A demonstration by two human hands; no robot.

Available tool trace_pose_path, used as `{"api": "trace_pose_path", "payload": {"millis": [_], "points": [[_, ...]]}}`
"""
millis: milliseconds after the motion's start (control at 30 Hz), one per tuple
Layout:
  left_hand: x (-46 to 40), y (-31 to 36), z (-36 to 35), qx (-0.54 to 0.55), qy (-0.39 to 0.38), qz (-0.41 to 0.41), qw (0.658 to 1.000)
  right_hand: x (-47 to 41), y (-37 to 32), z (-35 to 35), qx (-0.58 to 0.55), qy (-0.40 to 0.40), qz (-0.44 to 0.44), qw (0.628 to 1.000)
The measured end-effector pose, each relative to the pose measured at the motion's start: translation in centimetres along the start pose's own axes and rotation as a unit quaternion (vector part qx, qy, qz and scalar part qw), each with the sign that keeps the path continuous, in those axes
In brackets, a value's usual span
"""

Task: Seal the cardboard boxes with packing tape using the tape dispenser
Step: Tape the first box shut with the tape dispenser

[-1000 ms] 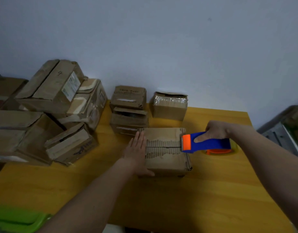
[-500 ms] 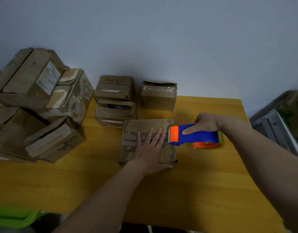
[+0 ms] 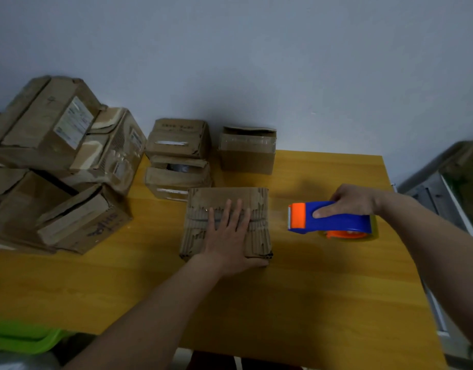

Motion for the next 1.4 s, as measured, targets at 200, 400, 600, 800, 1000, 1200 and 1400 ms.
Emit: {"api": "trace_pose_path", "payload": {"millis": [200,400,600,800,1000,1200,1400], "points": [[-1.1,2.8,0.9,-0.016,0.036,-0.088,0.995,-0.5,0.6,-1.0,-0.001,-0.003,-0.006,1.000],[-1.8,3.6,0.6,-0.011,0.023,-0.108,0.994,-0.6,1.6,-0.9,-0.013,0.001,-0.013,1.000],[-1.8,3.8,0.7,-0.020,0.021,-0.098,0.995,-0.3,2.1,-0.5,0.019,-0.006,-0.018,1.000],[-1.9,3.8,0.2,-0.038,0.024,-0.096,0.994,-0.4,0.6,-1.3,0.105,0.022,-0.061,0.992],[-1.9,4.1,0.0,-0.035,0.022,-0.090,0.995,-0.5,-1.8,-2.9,0.308,0.151,-0.063,0.937],[-2.0,4.3,-0.3,-0.002,0.028,-0.046,0.999,0.6,3.9,-6.3,0.241,0.221,-0.151,0.933],[-2.1,4.8,0.0,0.026,0.023,-0.018,0.999,-0.5,4.0,-12.2,0.115,0.231,-0.150,0.954]]}}
Point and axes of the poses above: each hand's wrist, its own x-axis away from the middle knuckle, its own z-axis out of the back of the hand, y = z × x, the point moved 2 cm from there along -x, towards the middle knuckle, and after that the axes turned 4 degrees about x, right-handed, at the moved point
